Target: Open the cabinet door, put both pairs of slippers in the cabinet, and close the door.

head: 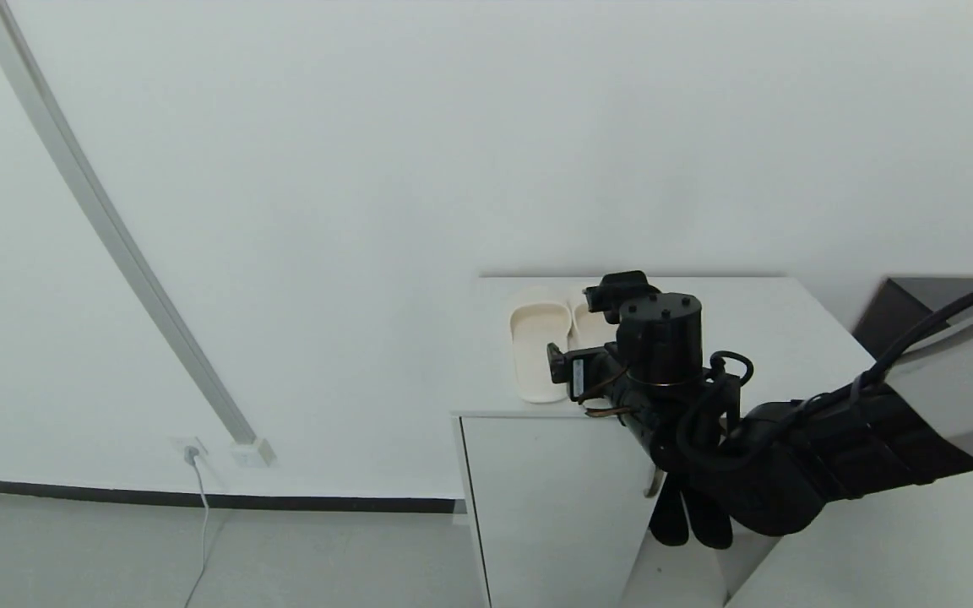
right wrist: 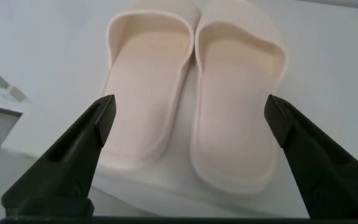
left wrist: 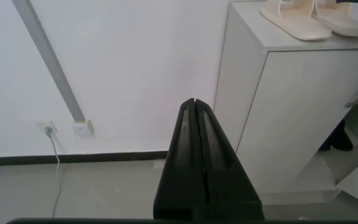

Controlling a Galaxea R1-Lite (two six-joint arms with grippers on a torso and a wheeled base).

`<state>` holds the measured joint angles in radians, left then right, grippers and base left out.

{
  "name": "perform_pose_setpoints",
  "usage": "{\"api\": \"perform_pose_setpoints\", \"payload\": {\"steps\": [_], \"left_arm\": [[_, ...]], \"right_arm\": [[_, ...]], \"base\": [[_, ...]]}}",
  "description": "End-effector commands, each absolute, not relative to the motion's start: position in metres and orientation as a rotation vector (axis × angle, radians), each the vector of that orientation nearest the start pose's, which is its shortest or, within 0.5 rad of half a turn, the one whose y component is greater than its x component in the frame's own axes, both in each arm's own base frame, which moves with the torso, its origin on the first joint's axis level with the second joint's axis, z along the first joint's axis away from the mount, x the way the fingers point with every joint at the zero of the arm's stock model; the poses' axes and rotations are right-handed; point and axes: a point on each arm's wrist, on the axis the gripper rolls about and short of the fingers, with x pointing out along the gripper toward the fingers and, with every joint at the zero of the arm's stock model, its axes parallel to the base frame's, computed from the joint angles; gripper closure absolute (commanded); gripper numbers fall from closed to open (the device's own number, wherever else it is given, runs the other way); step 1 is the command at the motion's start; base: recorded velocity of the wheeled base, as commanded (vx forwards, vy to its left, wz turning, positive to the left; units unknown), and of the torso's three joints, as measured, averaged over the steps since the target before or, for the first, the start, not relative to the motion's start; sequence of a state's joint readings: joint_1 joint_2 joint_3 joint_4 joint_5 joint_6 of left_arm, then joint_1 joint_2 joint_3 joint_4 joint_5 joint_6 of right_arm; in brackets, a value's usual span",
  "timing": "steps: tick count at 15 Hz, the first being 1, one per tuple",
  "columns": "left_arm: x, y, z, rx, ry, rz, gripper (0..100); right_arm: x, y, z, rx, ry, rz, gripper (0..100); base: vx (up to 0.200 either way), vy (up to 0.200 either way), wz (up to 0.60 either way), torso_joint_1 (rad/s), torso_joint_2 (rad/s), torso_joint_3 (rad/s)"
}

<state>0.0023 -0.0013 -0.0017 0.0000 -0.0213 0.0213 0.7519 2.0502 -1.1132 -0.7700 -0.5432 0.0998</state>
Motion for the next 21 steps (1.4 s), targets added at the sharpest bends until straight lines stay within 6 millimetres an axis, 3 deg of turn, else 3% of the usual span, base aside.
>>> {"api": "perform_pose_setpoints", "payload": {"steps": [1, 5, 12, 18, 19, 21], "left_arm": [[-0.023, -0.001, 0.076, 0.021, -0.002, -0.018, 100], [-0.023, -0.001, 0.076, 0.021, -0.002, -0.018, 100], [-0.023, -0.001, 0.076, 0.021, -0.002, -0.018, 100], [-0.023, -0.001, 0.076, 0.021, -0.002, -0.018, 100], [-0.023, -0.001, 0.076, 0.021, -0.002, -0.018, 100], [-0.023, -0.001, 0.076, 0.021, -0.002, -0.018, 100]], "right_arm": [[0.308, 0.270, 0.136, -0.017, 0.162, 0.200, 0], [0.319, 0.280, 0.124, -0.019, 0.166, 0.198, 0], [0.363, 0.284, 0.111, 0.005, 0.144, 0.168, 0], [0.390, 0.283, 0.115, 0.021, 0.123, 0.140, 0], [0.393, 0.283, 0.114, 0.024, 0.119, 0.137, 100], [0.395, 0.282, 0.111, 0.021, 0.124, 0.132, 100]], "base": [[0.000, 0.000, 0.00, 0.000, 0.00, 0.000], [0.000, 0.000, 0.00, 0.000, 0.00, 0.000], [0.000, 0.000, 0.00, 0.000, 0.00, 0.000], [0.000, 0.000, 0.00, 0.000, 0.00, 0.000], [0.000, 0.000, 0.00, 0.000, 0.00, 0.000], [0.000, 0.000, 0.00, 0.000, 0.00, 0.000]]}}
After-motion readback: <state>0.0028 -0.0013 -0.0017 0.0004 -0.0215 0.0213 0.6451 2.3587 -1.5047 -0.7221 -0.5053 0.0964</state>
